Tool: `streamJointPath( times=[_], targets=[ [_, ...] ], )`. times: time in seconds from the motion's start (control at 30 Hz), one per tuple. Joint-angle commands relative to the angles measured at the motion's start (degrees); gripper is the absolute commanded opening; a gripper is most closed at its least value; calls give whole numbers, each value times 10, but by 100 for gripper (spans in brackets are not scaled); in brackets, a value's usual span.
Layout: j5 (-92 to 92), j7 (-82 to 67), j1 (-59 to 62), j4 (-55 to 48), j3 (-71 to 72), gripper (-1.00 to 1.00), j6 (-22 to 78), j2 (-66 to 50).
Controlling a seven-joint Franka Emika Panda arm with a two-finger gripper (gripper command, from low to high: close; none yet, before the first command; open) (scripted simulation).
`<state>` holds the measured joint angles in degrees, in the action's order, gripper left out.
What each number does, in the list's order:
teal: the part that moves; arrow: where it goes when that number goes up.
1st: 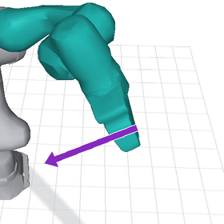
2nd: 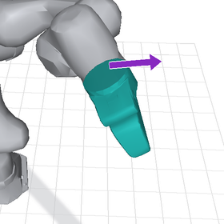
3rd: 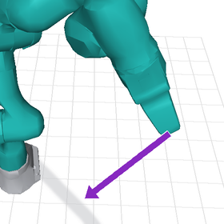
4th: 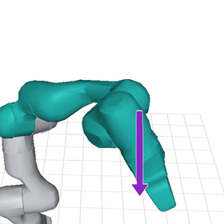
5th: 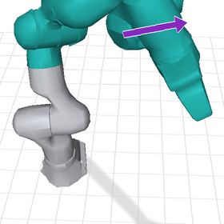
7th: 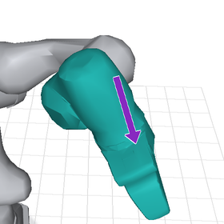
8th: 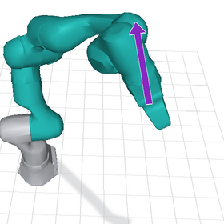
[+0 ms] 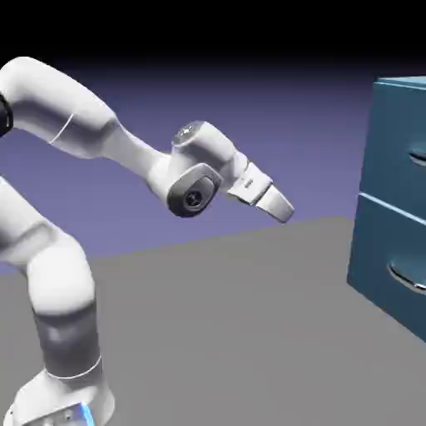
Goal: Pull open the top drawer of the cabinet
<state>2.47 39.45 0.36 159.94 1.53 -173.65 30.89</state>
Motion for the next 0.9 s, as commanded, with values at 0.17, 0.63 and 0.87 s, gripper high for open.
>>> streamJointPath(
  times=[0.17, 0.63, 0.87],
  targets=[
    [123, -150, 52, -53, 76, 0, 18, -88],
    [409, -498, 175, -176, 254, 0, 60, -293],
    [552, -673, 236, -238, 342, 0, 81, -395]
  ],
)
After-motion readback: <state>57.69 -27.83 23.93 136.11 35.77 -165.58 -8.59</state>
